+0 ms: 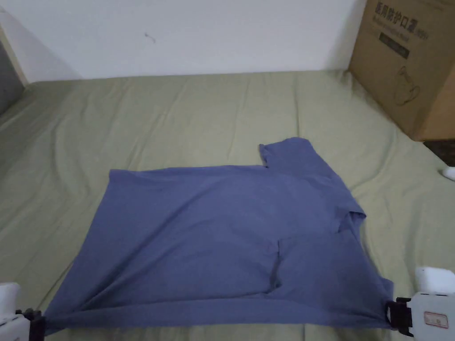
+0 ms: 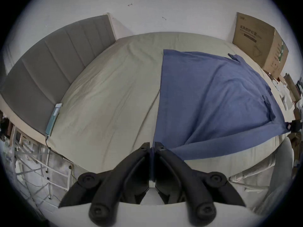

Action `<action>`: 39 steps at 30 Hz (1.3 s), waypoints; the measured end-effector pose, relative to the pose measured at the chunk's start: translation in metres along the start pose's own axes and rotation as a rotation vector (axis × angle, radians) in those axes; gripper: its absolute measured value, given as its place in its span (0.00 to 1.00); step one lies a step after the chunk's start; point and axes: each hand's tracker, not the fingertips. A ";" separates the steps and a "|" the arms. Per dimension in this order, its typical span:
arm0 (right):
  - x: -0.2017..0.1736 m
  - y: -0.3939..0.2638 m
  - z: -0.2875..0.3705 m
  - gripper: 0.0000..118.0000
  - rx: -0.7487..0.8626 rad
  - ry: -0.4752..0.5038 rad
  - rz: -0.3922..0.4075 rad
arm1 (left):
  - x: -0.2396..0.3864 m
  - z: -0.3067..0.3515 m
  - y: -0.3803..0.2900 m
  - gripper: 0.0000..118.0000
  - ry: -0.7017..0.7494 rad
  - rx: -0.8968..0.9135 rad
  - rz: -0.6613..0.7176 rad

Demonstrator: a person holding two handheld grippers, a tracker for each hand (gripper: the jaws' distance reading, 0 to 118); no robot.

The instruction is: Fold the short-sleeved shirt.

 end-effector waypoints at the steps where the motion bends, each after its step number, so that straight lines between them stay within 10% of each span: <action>1: 0.000 0.000 0.000 0.03 0.003 0.007 -0.020 | 0.000 0.000 -0.001 0.03 -0.010 0.003 0.020; 4: -0.003 0.004 -0.001 0.05 0.030 -0.007 -0.034 | 0.002 0.004 0.000 0.23 0.011 -0.003 0.013; 8: -0.013 0.008 0.010 0.67 0.065 -0.072 0.058 | -0.004 0.013 0.003 0.83 0.012 0.018 -0.004; 12: -0.028 0.001 0.027 0.65 0.113 -0.077 0.152 | -0.005 0.037 -0.001 0.73 -0.037 0.057 0.040; 13: -0.031 -0.003 0.030 0.56 0.120 -0.065 0.164 | -0.004 0.041 -0.006 0.58 -0.062 0.056 0.057; 15: -0.036 -0.012 0.033 0.00 0.125 -0.045 0.153 | 0.000 0.048 -0.016 0.04 -0.089 0.043 0.054; 16: -0.038 -0.018 0.033 0.00 0.138 -0.041 0.126 | 0.006 0.051 -0.023 0.01 -0.076 0.048 0.045; 23: -0.032 -0.032 0.023 0.00 0.071 0.016 0.055 | 0.009 0.049 -0.047 0.03 -0.042 0.010 0.026; 26: -0.025 -0.029 0.025 0.00 0.063 0.033 0.032 | 0.000 0.042 -0.040 0.64 -0.010 0.026 0.053; 28: -0.025 -0.027 0.024 0.00 0.063 0.037 0.031 | -0.007 0.037 -0.033 0.76 -0.022 0.046 0.095; 35: -0.027 -0.029 0.016 0.00 0.016 0.033 0.014 | -0.022 -0.018 -0.024 0.67 -0.025 -0.092 0.172; 38: -0.026 -0.029 0.019 0.00 0.024 0.028 0.007 | -0.024 -0.024 -0.033 0.03 -0.173 -0.123 0.226; 39: -0.026 -0.028 0.020 0.00 0.024 0.026 0.004 | -0.020 -0.022 -0.035 0.03 -0.169 -0.097 0.252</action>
